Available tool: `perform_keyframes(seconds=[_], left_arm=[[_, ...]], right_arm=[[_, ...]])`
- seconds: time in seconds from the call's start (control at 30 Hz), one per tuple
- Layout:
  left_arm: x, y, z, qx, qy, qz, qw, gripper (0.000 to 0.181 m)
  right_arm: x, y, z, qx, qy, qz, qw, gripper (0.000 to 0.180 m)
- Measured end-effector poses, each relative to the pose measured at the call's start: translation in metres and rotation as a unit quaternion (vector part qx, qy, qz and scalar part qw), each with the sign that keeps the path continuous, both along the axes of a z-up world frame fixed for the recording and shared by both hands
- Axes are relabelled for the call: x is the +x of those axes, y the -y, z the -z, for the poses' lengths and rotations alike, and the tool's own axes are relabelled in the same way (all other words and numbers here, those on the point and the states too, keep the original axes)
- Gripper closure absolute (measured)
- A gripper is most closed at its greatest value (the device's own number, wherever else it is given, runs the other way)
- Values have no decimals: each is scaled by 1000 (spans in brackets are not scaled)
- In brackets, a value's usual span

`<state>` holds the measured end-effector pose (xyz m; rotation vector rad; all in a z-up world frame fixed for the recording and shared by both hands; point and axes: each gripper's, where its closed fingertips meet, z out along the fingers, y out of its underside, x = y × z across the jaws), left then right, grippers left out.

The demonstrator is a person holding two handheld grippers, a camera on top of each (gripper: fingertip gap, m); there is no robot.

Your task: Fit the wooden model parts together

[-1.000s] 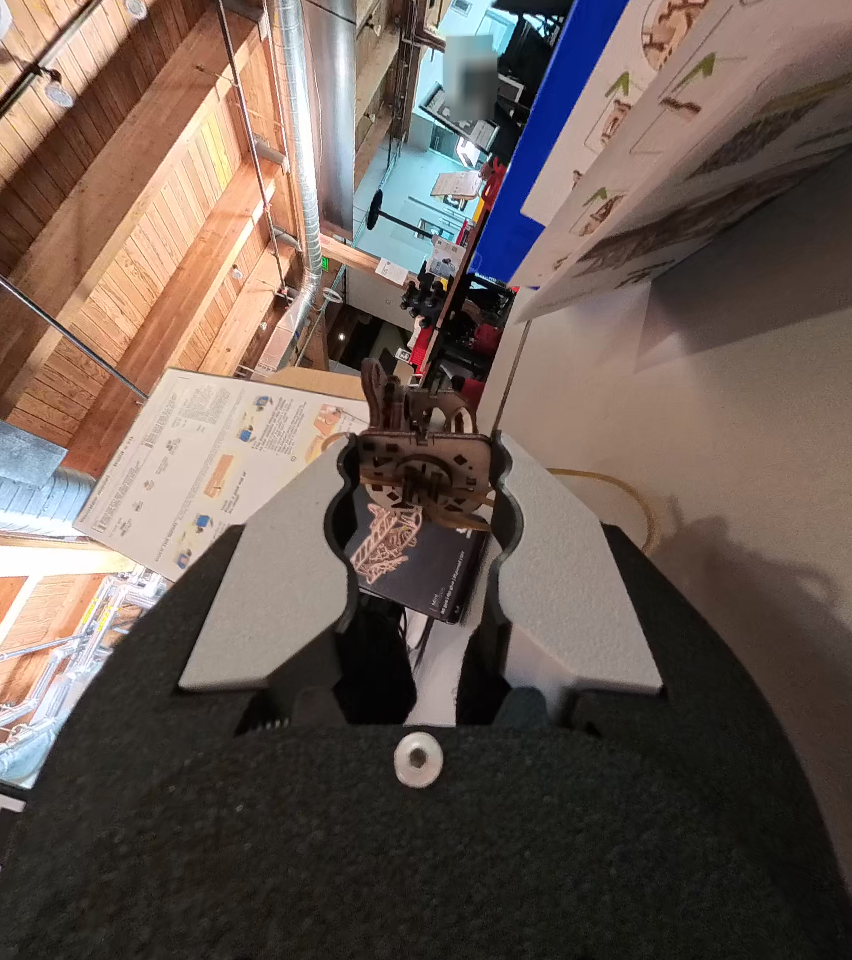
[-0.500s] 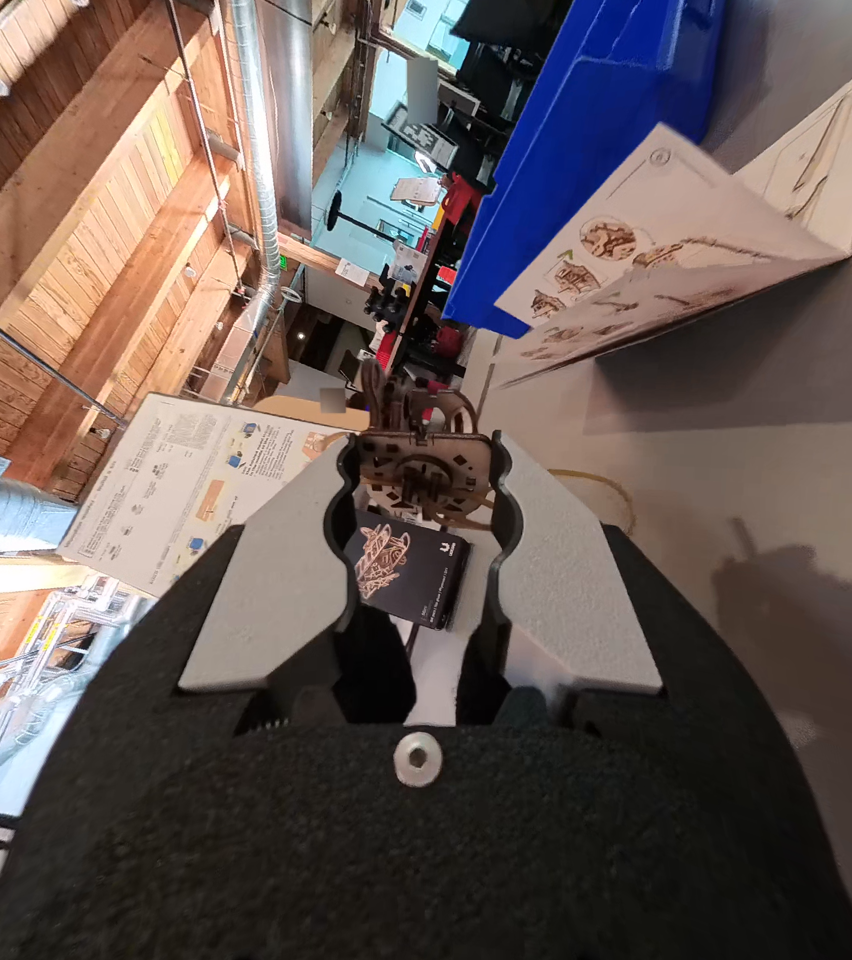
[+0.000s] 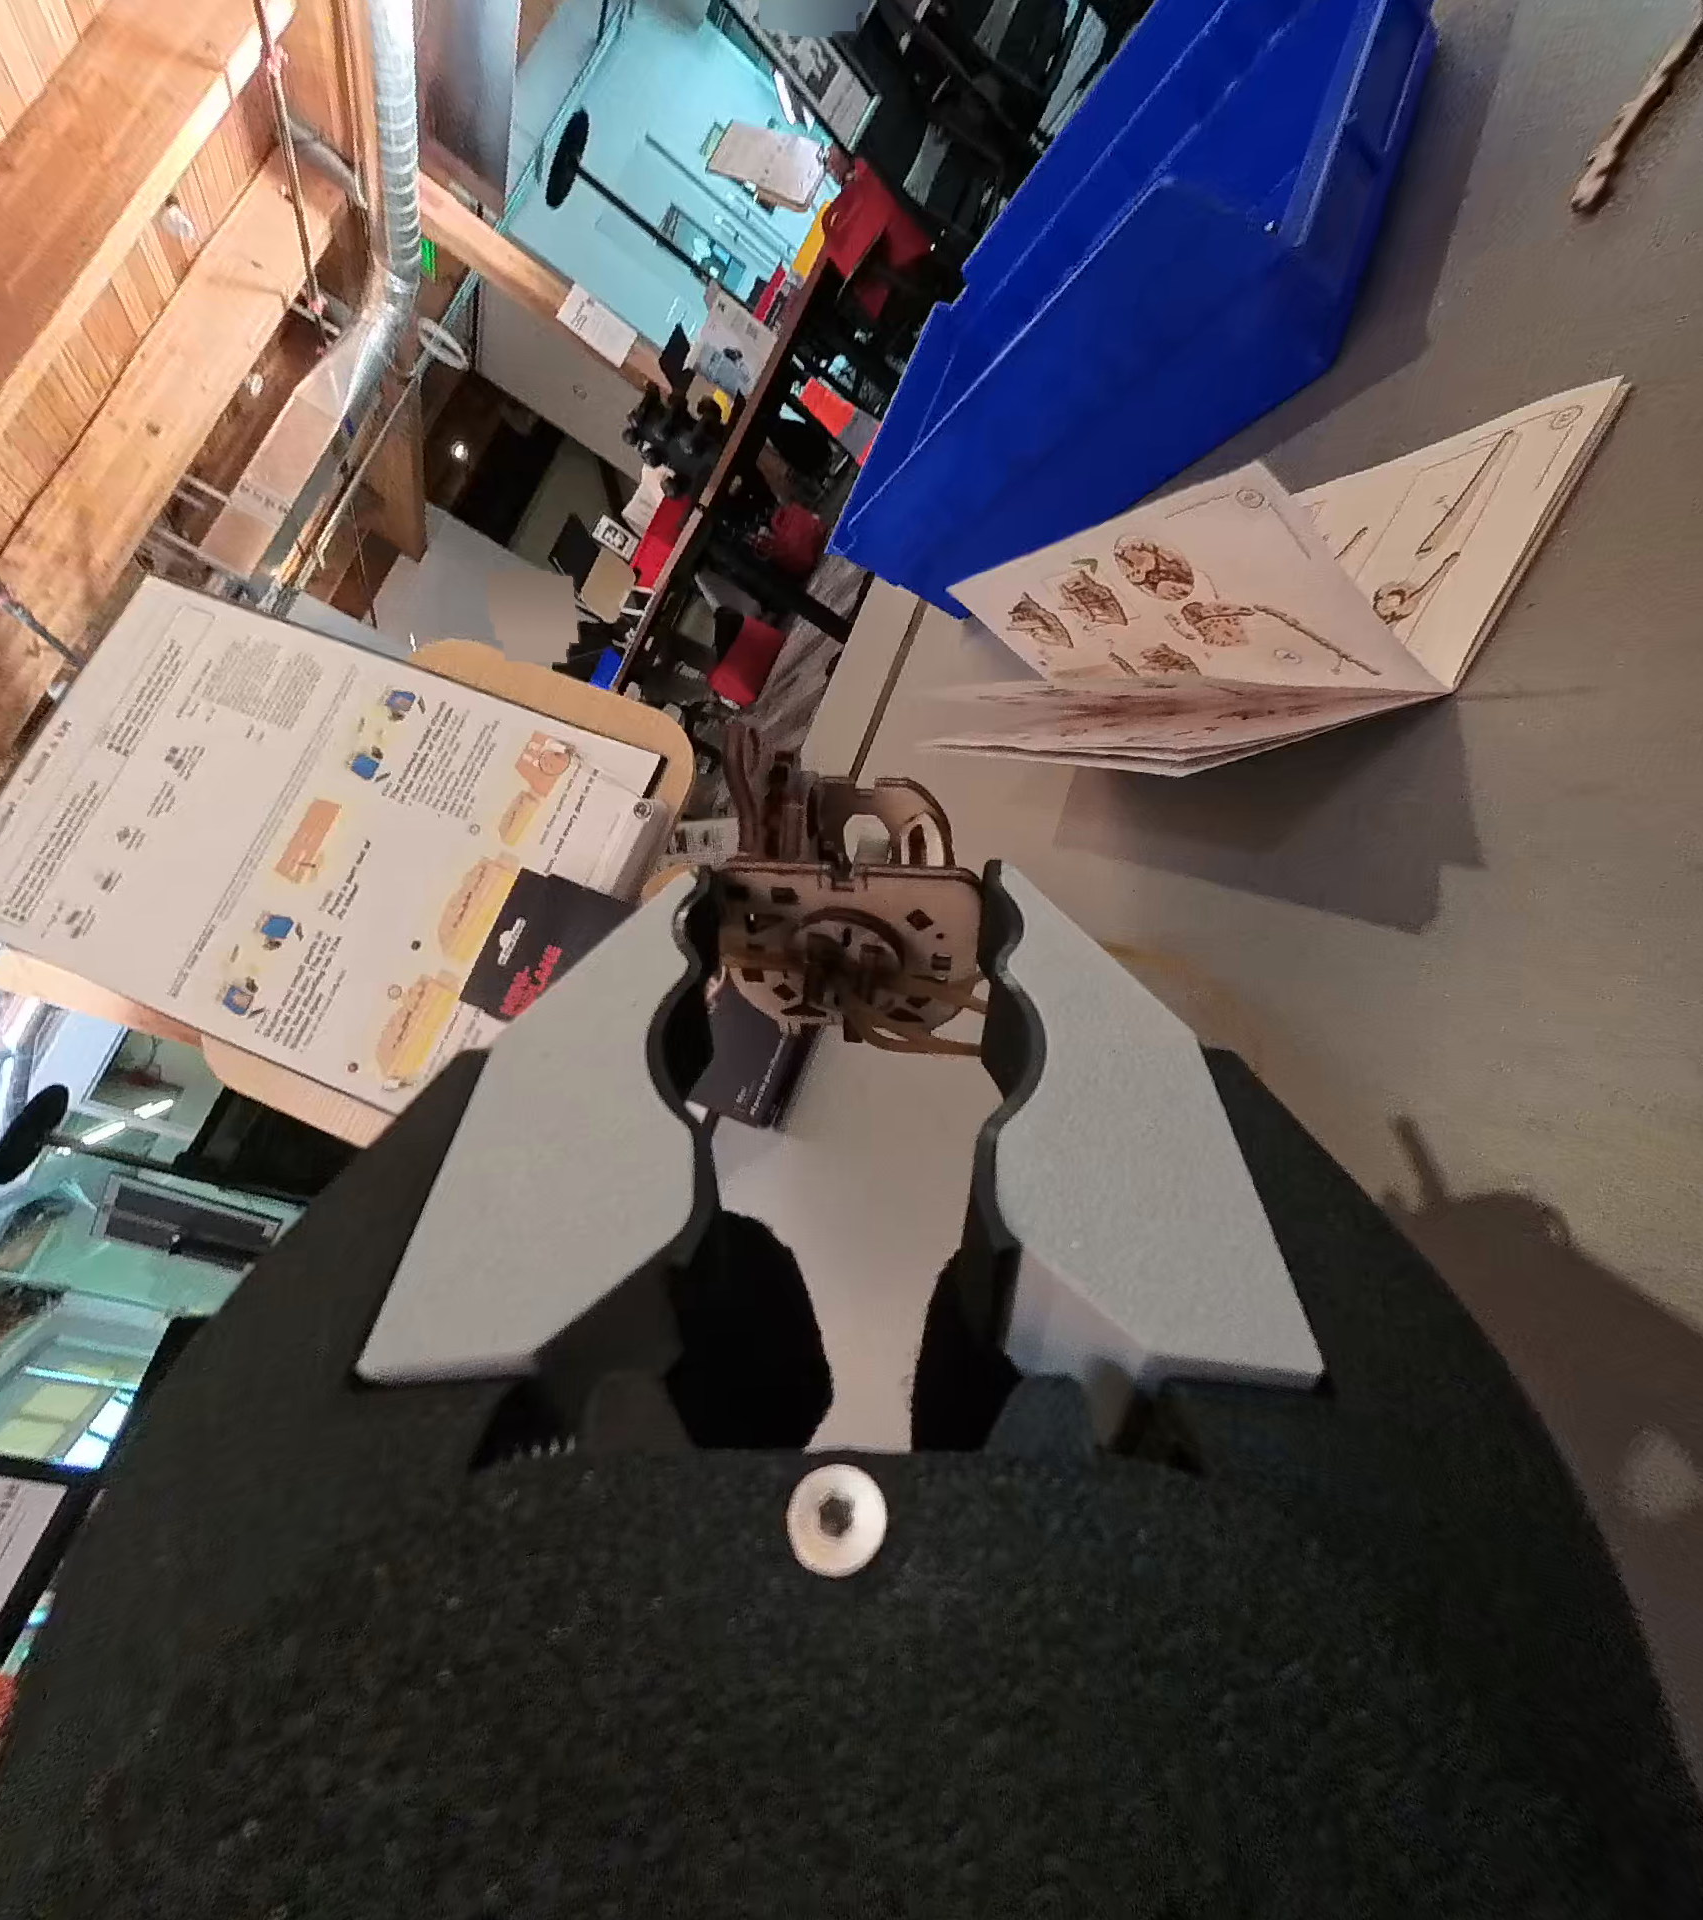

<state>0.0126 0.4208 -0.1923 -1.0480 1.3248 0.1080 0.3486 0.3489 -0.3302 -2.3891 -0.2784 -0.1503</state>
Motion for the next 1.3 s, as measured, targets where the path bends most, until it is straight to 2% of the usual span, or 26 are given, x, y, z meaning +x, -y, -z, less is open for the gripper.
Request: perform_keyframes(seconds=[0.17,0.33,0.47,0.57,0.67,0.7,0.8,1.0,1.3], left_arm=[[-9,11,2,-8,-9,-46,999,133],[-20,14,14,26,-53,-84,995,133],[-24,15,14,49,-72,-85,993,133],[-27,15,16,40,-71,-86,993,133],[-30,15,16,29,-67,-84,994,133],[-30,16,17,25,-65,-81,994,133],[-28,17,17,12,-57,-71,996,133],[-27,22,15,10,-53,-60,997,133],[-28,23,16,3,-51,-56,997,133]], right_arm=[[-43,0,0,-27,-38,-5,999,176],[-130,9,-9,-47,-122,-53,990,180],[-182,22,-14,-54,-177,-105,977,180],[-169,17,-31,10,-134,-136,982,177],[-136,13,-42,56,-122,-187,973,142],[-123,12,-37,55,-106,-202,972,138],[-99,3,-20,55,-78,-231,968,138],[-102,-11,-1,38,-57,-274,959,138],[-115,-15,0,21,-99,-324,941,138]])
